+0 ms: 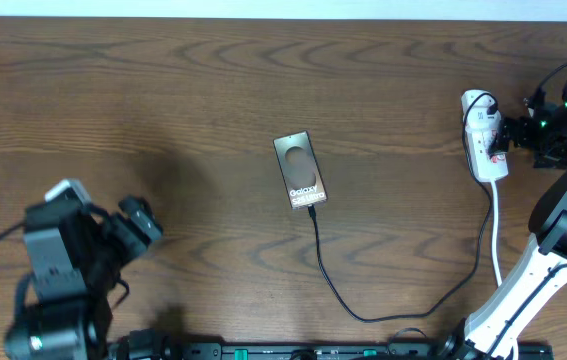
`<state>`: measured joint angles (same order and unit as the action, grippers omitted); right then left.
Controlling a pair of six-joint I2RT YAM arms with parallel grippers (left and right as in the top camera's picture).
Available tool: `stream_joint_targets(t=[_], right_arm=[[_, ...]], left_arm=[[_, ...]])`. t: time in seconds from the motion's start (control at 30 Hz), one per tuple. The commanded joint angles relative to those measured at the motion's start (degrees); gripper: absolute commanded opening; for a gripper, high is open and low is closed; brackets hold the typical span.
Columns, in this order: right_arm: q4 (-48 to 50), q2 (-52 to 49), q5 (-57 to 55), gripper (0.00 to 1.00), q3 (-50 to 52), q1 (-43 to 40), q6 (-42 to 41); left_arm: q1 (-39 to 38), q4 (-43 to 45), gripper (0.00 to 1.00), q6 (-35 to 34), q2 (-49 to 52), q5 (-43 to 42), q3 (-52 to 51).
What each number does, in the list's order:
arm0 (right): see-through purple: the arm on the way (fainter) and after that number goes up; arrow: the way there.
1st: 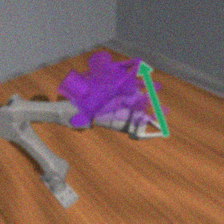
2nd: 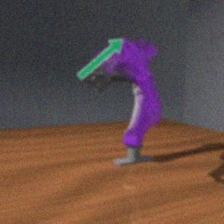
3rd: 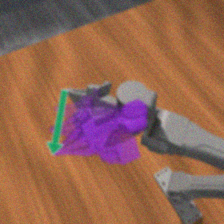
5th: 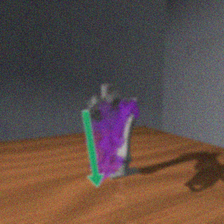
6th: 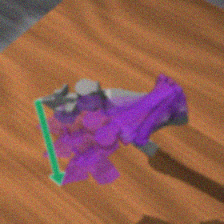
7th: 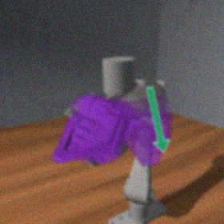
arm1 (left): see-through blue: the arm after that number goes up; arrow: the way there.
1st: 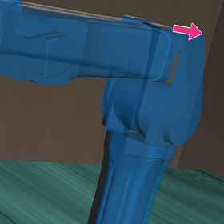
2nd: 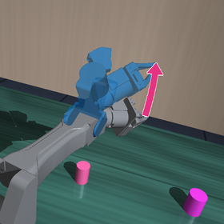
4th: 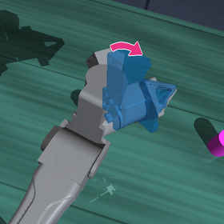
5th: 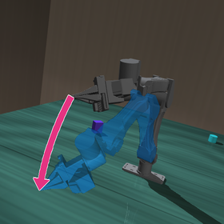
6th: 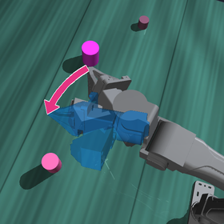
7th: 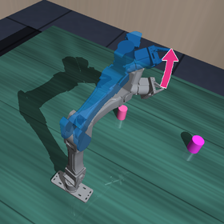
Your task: Plug charger to phone and switch on socket
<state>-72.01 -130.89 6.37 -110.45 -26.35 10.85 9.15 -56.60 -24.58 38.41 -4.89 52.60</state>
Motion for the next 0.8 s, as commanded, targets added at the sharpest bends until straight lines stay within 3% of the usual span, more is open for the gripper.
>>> stream_joint_targets(t=[0.0, 0.13, 0.4, 0.63, 0.77], right_arm=[[0.0, -0.3, 0.0, 0.99, -0.7, 0.1, 0.6], [0.0, -0.3, 0.0, 0.99, -0.7, 0.1, 0.6], [0.0, -0.3, 0.0, 0.99, -0.6, 0.1, 0.6], [0.0, -0.3, 0.0, 0.99, -0.6, 0.1, 0.6], [0.0, -0.3, 0.0, 0.99, -0.6, 0.1, 0.6]], left_arm=[[-0.1, 3.7, 0.98, 1.0, -7.7, 1.5, -8.0], [-0.1, 12.7, 0.98, 0.9, -18.6, 1.2, -20.2], [-2.4, 27.9, 0.98, 0.9, -34.4, 0.9, -33.3], [-3.8, 41.3, 0.98, 1.0, -38.3, 0.9, -38.4], [-4.0, 54.4, 0.98, 1.0, -38.3, 2.4, -40.9]])
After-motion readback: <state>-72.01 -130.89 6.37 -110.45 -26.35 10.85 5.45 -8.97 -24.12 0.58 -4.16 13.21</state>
